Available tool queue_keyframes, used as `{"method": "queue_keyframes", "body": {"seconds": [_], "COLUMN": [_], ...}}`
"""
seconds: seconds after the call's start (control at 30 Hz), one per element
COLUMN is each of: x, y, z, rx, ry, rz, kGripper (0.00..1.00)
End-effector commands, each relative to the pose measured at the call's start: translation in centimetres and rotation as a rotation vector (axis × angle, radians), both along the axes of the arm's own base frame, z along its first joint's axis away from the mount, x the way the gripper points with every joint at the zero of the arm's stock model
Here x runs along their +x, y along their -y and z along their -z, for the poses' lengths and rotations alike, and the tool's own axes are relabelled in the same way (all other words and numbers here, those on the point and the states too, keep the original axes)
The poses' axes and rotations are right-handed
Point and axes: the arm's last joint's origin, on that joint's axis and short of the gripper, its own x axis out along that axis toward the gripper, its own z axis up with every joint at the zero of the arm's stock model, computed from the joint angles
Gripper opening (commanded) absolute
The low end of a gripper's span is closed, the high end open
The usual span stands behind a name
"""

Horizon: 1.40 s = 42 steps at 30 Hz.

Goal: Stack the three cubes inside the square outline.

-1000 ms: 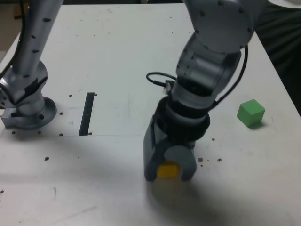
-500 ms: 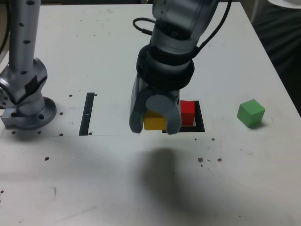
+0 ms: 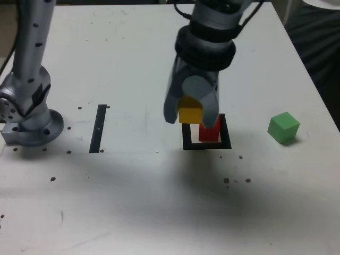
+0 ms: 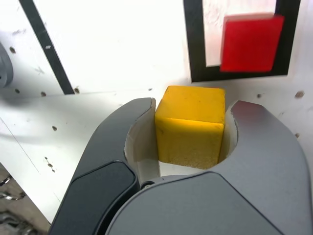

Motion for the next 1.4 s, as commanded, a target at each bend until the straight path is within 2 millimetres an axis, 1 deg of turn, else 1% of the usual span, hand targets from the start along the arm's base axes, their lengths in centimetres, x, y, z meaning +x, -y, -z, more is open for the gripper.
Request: {"method": "queue_keyframes", "body": {"seconds": [0.0, 0.17, 0.33, 0.47, 0.67, 0.7, 0.73, 0.87, 0.93, 1.0, 1.23, 1.37], "x": [0.7, 2.2, 3.0, 3.7, 4.6, 4.6, 4.7, 4.7, 4.7, 4.7, 4.5, 4.1], "y": [-0.6, -1.8, -2.8, -3.2, -3.2, -3.2, -3.2, -3.2, -3.2, -3.2, -3.3, -3.6], "z": [0.3, 0.9, 1.6, 2.3, 3.2, 3.3, 3.3, 3.4, 3.5, 3.6, 3.7, 3.3], "rx": [-0.004, -0.012, -0.015, -0.023, -0.041, -0.042, -0.043, -0.045, -0.046, -0.046, -0.04, -0.021], "ry": [-0.007, -0.013, -0.028, -0.04, -0.054, -0.053, -0.053, -0.054, -0.058, -0.06, -0.067, -0.063], "rz": [0.003, 0.021, 0.023, 0.021, 0.021, 0.021, 0.022, 0.024, 0.023, 0.022, 0.02, 0.014], "kGripper": [0.3, 0.3, 0.3, 0.3, 0.3, 0.32, 0.39, 0.79, 0.97, 1.0, 1.0, 1.0]}}
